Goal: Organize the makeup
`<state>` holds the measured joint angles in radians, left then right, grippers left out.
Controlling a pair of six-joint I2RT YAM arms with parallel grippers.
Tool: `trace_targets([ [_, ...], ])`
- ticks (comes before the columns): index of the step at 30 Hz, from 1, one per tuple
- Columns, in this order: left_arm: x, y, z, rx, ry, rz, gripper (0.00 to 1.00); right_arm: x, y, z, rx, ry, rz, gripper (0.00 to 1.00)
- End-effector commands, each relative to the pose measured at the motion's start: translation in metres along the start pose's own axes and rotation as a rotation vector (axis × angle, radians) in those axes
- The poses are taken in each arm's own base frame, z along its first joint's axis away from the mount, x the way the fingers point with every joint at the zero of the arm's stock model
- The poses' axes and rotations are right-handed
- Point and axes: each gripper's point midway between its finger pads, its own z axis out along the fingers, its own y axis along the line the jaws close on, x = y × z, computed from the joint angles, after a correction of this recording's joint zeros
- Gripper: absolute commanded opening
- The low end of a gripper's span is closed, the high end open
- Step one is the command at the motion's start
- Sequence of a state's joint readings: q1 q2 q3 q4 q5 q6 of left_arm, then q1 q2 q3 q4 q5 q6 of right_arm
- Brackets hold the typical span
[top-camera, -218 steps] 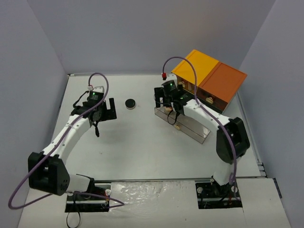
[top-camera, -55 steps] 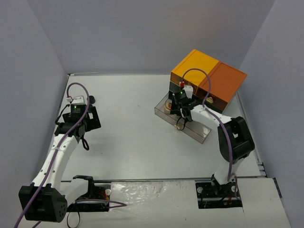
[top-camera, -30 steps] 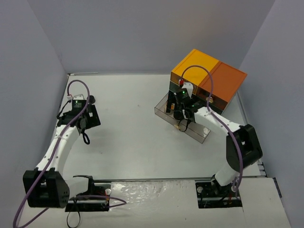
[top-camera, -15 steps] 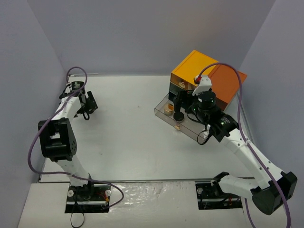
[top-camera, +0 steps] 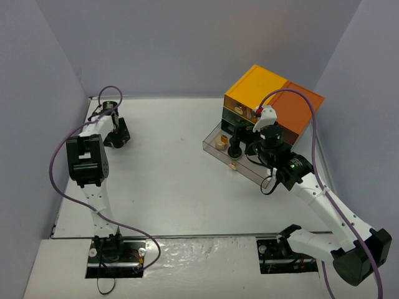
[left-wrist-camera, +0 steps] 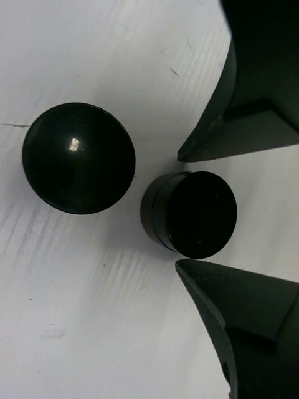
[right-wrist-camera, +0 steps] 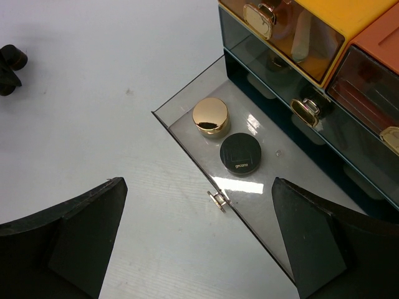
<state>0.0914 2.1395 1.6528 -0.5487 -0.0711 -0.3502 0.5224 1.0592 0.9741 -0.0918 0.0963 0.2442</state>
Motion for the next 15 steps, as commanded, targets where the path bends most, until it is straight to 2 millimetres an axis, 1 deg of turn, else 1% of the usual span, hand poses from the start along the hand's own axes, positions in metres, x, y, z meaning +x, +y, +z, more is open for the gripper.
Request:
trace_targets([
  [1,-0.015,-0.001,-0.018,0.018,-0.048,-0.015,0.50,-0.018,0.001,-0.003,-0.013,-0.068,0.001,1.00],
  [3,-0.013,0.000,-0.019,0.020,-0.050,-0.016,0.33,-0.017,0.001,-0.002,-0.012,-0.064,0.000,1.00],
  [5,-0.008,0.001,-0.020,0.021,-0.039,-0.016,0.19,-0.015,0.001,-0.001,-0.012,-0.059,-0.001,1.00],
  [7,0.000,-0.002,-0.025,0.039,-0.038,-0.017,0.06,-0.014,0.001,-0.001,-0.014,-0.056,-0.003,1.00],
  [8,0.002,-0.006,-0.031,0.054,-0.048,-0.020,0.02,-0.014,0.001,0.000,-0.014,-0.055,-0.003,1.00],
  [9,0.001,-0.010,-0.042,0.076,-0.066,-0.027,0.01,-0.013,0.001,0.000,-0.015,-0.054,-0.003,1.00],
  [10,0.008,-0.017,-0.046,0.093,-0.065,-0.020,0.00,-0.013,0.002,0.000,-0.016,-0.053,-0.004,1.00],
  [11,0.015,-0.029,-0.053,0.114,-0.067,-0.003,0.00,-0.013,0.002,0.000,-0.016,-0.052,-0.005,1.00],
  [13,0.024,-0.059,-0.077,0.168,-0.092,0.040,0.00,-0.012,0.002,0.001,-0.018,-0.050,-0.005,1.00],
  [15,0.039,-0.082,-0.102,0.191,-0.116,0.090,0.00,-0.012,0.002,0.001,-0.021,-0.048,-0.007,1.00],
])
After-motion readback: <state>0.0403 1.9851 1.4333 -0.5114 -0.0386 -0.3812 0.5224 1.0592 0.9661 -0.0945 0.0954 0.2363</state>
